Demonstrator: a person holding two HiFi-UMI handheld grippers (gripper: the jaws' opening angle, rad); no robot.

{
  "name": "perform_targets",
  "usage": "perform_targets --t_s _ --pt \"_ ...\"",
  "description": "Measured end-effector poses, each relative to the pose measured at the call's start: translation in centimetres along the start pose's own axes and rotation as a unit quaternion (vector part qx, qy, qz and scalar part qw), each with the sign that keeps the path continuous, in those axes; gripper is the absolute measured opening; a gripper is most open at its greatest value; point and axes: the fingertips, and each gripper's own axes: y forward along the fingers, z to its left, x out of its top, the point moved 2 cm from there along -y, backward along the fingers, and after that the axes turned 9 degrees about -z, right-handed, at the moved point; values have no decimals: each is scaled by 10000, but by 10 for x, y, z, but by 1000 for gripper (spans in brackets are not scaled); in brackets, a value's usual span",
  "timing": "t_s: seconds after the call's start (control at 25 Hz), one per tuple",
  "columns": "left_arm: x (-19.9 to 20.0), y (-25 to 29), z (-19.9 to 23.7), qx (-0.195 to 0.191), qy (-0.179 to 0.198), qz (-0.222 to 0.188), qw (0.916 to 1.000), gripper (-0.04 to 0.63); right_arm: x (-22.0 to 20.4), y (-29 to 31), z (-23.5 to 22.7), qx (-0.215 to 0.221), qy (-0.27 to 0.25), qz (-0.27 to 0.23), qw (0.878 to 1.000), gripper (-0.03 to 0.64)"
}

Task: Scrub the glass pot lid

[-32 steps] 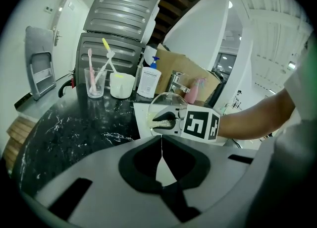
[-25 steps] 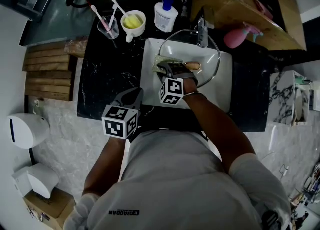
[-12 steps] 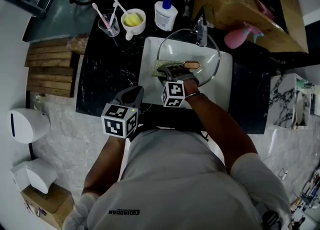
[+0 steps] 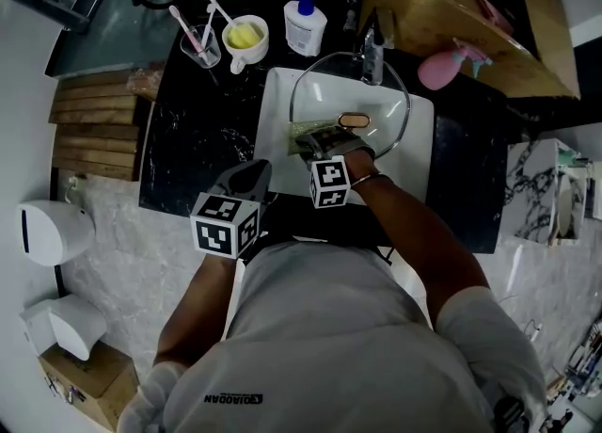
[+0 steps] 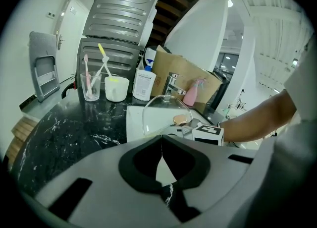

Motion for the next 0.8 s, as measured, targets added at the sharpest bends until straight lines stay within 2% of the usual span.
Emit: perform_targets --t_s 0.2,0.36,0.8 --pt "1 4 -9 0 23 7 10000 15 -7 -6 16 273 -211 -59 9994 117" --pt "2 8 -17 -6 39 -2 10000 15 -13 -10 19 282 -387 -26 9989 117" --pt "0 14 -33 -9 60 8 10000 15 -21 -21 35 619 -507 -113 9967 117"
